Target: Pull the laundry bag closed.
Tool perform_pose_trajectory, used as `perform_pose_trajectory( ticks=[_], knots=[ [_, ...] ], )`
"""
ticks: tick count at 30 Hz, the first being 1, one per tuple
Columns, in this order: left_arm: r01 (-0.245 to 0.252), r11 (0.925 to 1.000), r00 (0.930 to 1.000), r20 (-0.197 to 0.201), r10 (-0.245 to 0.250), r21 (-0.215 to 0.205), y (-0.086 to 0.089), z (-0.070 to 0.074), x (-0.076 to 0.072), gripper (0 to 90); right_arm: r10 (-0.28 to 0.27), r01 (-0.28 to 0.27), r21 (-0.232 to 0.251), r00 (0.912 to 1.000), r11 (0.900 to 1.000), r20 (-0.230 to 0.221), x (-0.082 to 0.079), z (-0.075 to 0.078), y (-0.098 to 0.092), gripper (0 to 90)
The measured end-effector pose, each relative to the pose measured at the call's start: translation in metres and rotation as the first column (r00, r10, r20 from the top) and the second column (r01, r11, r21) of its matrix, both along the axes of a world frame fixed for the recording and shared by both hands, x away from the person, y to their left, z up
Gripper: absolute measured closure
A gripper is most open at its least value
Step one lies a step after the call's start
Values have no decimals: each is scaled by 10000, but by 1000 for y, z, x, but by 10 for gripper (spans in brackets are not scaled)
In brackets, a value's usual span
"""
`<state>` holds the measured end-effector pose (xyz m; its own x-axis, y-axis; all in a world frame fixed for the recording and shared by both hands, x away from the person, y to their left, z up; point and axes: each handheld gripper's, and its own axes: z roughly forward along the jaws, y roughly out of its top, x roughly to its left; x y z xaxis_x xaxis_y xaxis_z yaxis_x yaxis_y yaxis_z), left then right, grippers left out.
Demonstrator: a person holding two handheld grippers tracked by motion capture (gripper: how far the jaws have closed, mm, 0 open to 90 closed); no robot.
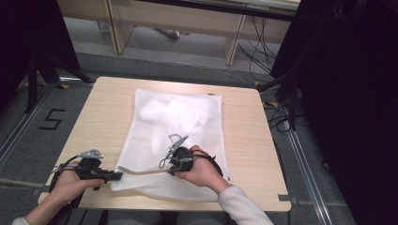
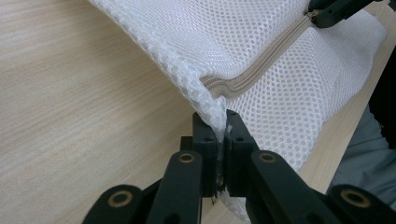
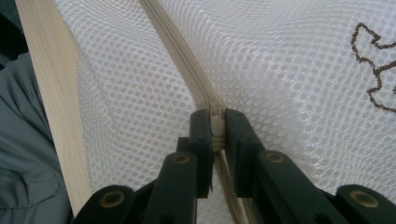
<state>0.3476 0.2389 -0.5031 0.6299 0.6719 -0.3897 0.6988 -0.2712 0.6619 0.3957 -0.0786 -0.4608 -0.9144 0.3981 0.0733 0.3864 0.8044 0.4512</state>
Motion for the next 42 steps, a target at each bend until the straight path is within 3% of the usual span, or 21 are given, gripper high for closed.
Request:
perform_pose_trajectory(
  ticks=[6, 9, 27, 42],
  knots=[
    [-43, 9999, 10000, 82, 42, 106, 0, 0, 0, 852, 60, -60, -12, 10000, 10000, 61, 1, 1, -2, 827],
    [-116, 9999, 9998, 153, 117, -66, 0, -1, 0, 852, -10, 10, -50, 10000, 10000, 32, 1, 1, -5, 827],
    [-44, 10000, 10000, -76, 45, 37, 1, 0, 1, 851, -231, 231, -3, 9997, 9997, -83, 0, 3, -17, 827],
    [-204, 9997, 9997, 103, 205, -94, 1, -1, 0, 851, -260, 260, 21, 9997, 9997, 1, 0, 5, -21, 827]
  ],
)
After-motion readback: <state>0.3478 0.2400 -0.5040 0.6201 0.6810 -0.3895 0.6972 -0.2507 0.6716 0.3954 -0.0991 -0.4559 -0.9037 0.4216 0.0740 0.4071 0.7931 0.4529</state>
